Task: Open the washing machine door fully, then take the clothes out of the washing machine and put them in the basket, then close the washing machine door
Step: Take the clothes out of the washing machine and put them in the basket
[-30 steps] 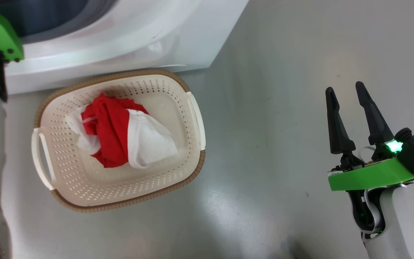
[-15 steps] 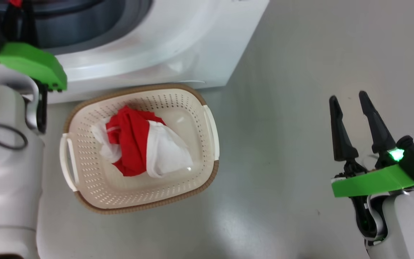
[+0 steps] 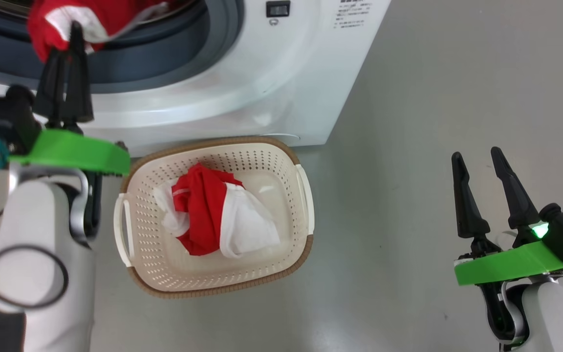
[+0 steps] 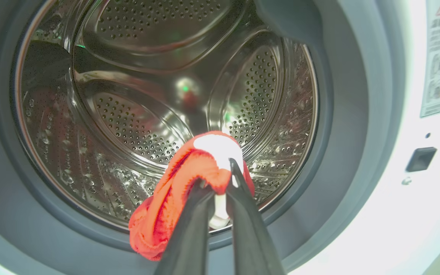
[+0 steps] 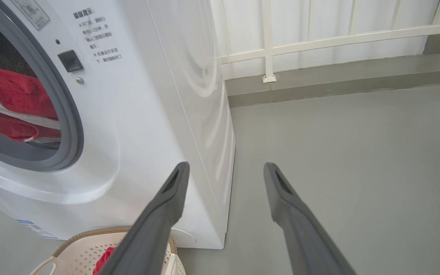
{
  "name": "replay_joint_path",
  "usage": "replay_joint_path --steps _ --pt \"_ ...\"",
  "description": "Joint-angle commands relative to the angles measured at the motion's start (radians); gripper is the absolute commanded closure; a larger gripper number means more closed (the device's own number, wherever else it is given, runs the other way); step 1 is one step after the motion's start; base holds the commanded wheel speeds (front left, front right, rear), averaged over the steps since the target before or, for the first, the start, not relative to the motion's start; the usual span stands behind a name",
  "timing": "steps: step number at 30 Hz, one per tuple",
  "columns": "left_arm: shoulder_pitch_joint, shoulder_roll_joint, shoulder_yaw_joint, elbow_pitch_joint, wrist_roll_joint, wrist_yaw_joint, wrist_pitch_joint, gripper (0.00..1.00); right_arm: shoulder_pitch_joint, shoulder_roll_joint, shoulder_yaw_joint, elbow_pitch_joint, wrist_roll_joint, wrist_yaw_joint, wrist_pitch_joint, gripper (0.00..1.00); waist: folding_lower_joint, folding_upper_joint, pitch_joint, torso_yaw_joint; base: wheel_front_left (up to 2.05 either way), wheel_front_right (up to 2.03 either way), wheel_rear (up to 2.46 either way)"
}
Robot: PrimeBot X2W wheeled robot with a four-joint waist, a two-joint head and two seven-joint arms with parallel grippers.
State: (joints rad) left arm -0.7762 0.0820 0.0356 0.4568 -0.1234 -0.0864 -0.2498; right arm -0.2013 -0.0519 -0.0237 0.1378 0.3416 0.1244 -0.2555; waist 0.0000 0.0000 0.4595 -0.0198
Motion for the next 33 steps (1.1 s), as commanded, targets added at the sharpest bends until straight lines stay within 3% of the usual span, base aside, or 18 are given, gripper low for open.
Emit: replay_joint_path --steps 1,23,33 --pt "0.038 0.027 0.033 -0.069 0.011 -0.008 -0.012 1.0 0.022 0.001 0.015 -0.022 -0.015 0.006 -0.006 0.0 0.0 0.0 -0.013 0.01 0.0 0.0 0.0" --pt "0.255 -0.028 0.086 -0.579 0.04 0.002 -0.012 1.0 0.044 -0.005 0.019 -0.017 -0.015 0.006 -0.006 0.0 0.0 0.0 -0.043 0.026 0.0 0.0 0.0" --pt "0.325 -0.031 0.023 -0.446 0.013 0.017 -0.012 1.0 0.034 -0.004 0.029 -0.017 -0.012 0.006 -0.006 0.0 0.0 0.0 -0.023 0.014 0.0 0.0 0.0"
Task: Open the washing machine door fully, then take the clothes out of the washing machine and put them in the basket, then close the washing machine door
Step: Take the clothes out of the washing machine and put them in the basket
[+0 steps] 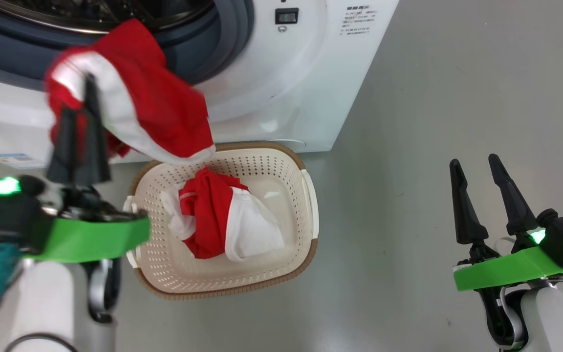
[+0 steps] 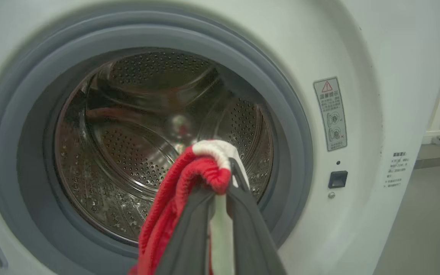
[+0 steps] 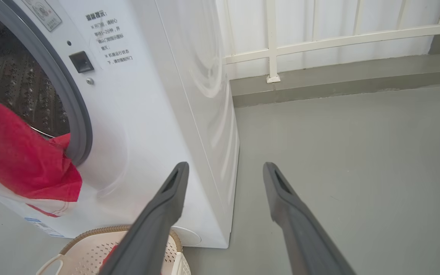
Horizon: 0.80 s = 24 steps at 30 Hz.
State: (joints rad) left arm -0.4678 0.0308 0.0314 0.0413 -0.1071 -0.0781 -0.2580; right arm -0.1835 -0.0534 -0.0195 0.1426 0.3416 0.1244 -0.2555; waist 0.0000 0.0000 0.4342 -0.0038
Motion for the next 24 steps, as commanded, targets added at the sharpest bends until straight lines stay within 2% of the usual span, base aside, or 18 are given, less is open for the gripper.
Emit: replay_joint_path --steps 1,10,24 --pt "0.019 0.02 0.021 -0.014 -0.007 0.009 -0.004 1.0 0.016 -0.002 0.025 -0.022 -0.012 0.006 -0.006 0.0 0.0 0.0 0.006 -0.004 0.0 0.0 0.0" --pt "0.03 0.02 -0.06 0.2 -0.012 0.002 -0.004 1.0 -0.012 0.0 0.033 -0.028 -0.011 0.006 -0.006 0.0 0.0 0.0 0.062 -0.018 0.0 0.0 0.0" --pt "-0.064 0.02 -0.086 0.488 -0.011 -0.028 -0.004 1.0 -0.058 0.003 0.037 -0.045 -0.012 0.006 -0.006 0.0 0.0 0.0 0.18 -0.041 0.0 0.0 0.0"
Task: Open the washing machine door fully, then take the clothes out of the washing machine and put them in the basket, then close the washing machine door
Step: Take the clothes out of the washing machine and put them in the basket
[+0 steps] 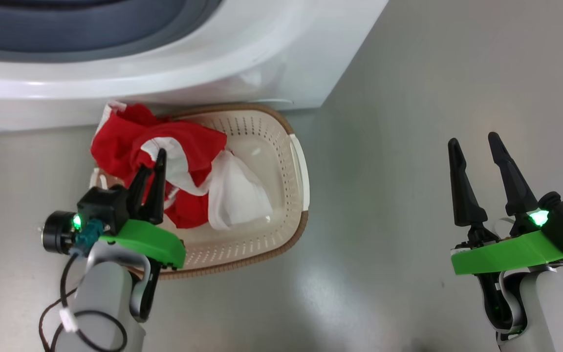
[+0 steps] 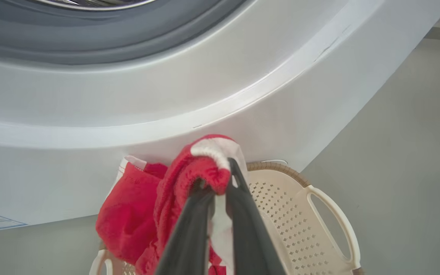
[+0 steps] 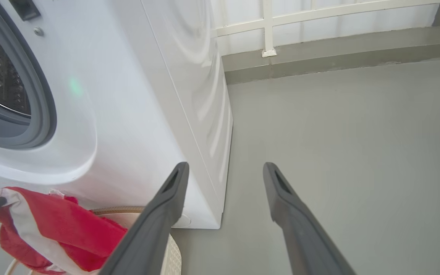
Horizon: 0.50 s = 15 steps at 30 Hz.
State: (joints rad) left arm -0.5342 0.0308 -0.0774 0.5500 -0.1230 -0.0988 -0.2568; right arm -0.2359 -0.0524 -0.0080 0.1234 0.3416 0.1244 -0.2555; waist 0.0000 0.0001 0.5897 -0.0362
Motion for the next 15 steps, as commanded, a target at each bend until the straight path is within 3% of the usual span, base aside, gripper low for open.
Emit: replay_joint_path --steps 1,15 --pt "-0.006 0.02 0.027 0.004 0.007 -0.009 -0.005 1.0 -0.01 0.002 0.026 -0.027 -0.01 0.006 -0.006 0.0 0.0 -0.0001 0.035 -0.011 0.0 0.0 0.0" --pt "-0.152 0.024 0.078 0.316 -0.021 -0.029 -0.005 1.0 -0.057 0.002 0.032 -0.036 0.002 0.006 -0.006 0.0 0.0 -0.0001 0.127 -0.039 0.0 0.0 0.0"
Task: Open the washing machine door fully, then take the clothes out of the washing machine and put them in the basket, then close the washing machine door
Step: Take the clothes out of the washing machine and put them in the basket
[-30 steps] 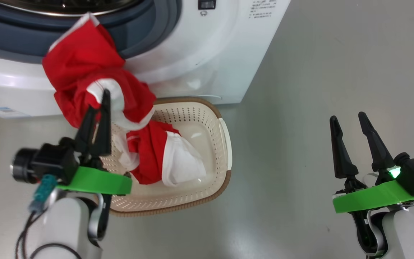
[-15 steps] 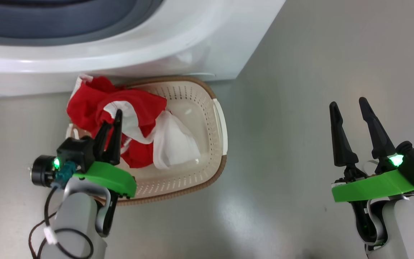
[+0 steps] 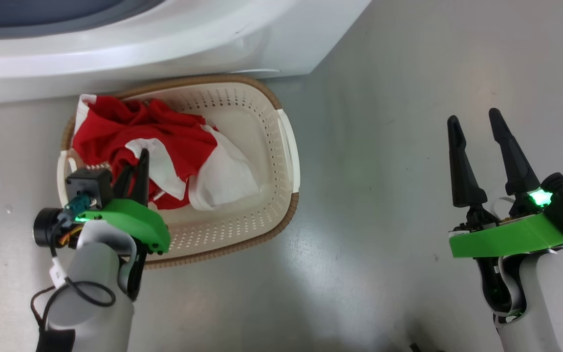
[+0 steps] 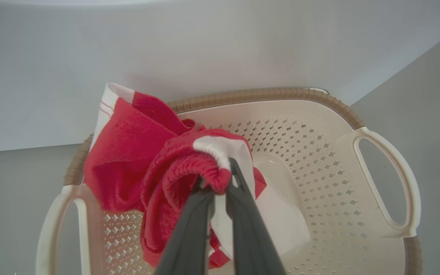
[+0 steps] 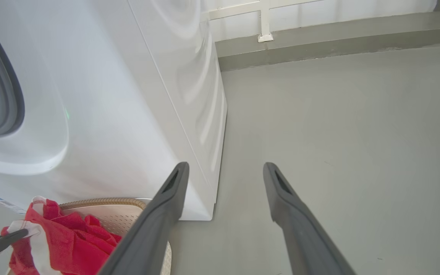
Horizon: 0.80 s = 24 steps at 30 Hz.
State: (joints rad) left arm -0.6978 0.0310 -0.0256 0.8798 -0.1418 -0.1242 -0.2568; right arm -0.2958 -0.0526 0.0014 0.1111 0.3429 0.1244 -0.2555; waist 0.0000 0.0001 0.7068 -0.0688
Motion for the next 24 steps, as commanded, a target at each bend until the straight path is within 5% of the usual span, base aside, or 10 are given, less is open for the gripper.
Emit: replay_joint_path --steps 1,7,11,13,24 --pt "0.002 0.024 0.025 0.005 -0.005 -0.005 -0.005 1.0 0.001 0.002 0.024 -0.025 0.0 0.006 -0.006 0.0 0.0 -0.0001 0.012 -0.007 0.0 0.0 0.0" --pt "-0.044 0.029 0.007 0.069 -0.024 -0.006 -0.005 1.0 -0.01 0.002 0.025 -0.028 -0.003 0.006 -0.006 0.0 0.0 -0.0001 0.032 -0.007 0.0 0.0 0.0" --pt "-0.059 0.034 0.0 0.087 -0.039 -0.006 -0.005 0.55 -0.011 0.002 0.023 -0.03 -0.006 0.006 -0.006 0.0 0.0 -0.0001 0.037 -0.006 0.0 0.0 0.0" --pt "-0.063 0.036 0.001 0.092 -0.043 -0.006 -0.005 0.02 -0.012 0.002 0.022 -0.03 -0.008 0.006 -0.006 0.0 0.0 -0.0001 0.037 -0.004 0.0 0.0 0.0" --pt "-0.045 0.04 0.02 0.068 -0.059 -0.006 -0.005 0.0 -0.01 0.002 0.021 -0.019 -0.011 0.006 -0.006 0.0 0.0 -0.0001 -0.002 0.007 0.0 0.0 0.0"
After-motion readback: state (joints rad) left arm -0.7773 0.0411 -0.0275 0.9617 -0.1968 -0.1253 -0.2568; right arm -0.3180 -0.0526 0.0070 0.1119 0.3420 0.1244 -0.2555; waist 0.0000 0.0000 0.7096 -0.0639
